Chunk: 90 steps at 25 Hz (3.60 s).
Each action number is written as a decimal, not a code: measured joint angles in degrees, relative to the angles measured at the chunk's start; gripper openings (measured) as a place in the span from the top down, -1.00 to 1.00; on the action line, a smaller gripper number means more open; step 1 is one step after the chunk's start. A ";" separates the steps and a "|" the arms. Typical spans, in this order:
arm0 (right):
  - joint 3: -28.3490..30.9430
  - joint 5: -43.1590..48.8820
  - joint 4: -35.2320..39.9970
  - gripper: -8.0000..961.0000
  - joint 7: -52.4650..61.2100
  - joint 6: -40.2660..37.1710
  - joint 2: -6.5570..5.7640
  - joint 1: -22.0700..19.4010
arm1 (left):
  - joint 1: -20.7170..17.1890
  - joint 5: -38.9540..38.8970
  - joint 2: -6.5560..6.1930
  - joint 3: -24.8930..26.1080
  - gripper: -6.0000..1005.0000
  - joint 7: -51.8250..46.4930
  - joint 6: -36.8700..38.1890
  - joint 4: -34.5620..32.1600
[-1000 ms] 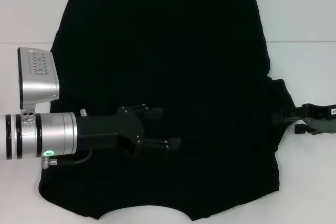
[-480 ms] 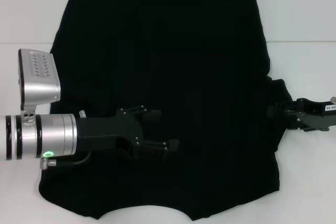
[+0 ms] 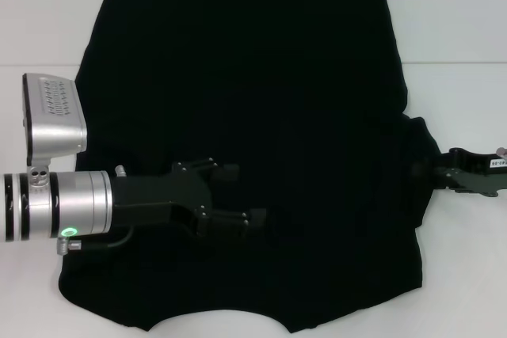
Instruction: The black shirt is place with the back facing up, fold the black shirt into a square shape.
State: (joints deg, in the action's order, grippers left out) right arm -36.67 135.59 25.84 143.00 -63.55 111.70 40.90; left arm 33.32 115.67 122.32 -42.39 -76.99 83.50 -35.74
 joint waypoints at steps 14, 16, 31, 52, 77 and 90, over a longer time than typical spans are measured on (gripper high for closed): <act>-0.24 0.32 0.37 0.62 -0.14 0.62 0.18 0.22 | 0.01 -0.03 -0.14 0.12 -0.90 0.00 -0.79 -0.08; -0.24 0.36 0.56 0.74 -0.38 0.62 0.02 0.12 | 0.02 -0.14 -0.10 0.11 -0.90 -0.01 -0.80 0.03; -3.30 1.48 2.94 0.98 -7.80 -5.80 -5.12 -0.40 | -0.99 -1.97 0.61 0.21 -0.89 -2.14 -0.21 0.41; -4.68 11.27 10.39 0.98 -6.94 -11.27 -5.49 1.21 | -1.47 -1.96 0.99 0.20 -0.88 -5.79 0.01 0.41; -21.22 11.13 7.18 0.71 0.16 -9.20 3.46 17.90 | -2.03 -1.67 0.73 0.29 -0.88 -6.69 -0.46 0.41; -17.92 5.19 11.96 0.25 -2.15 -7.92 3.27 13.39 | -2.38 -1.52 -0.36 5.28 -0.87 -6.87 2.29 -0.31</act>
State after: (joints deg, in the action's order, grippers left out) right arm -54.59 140.78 37.80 140.85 -71.46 114.97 54.29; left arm 30.94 114.15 121.96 -37.10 -83.85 85.79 -36.05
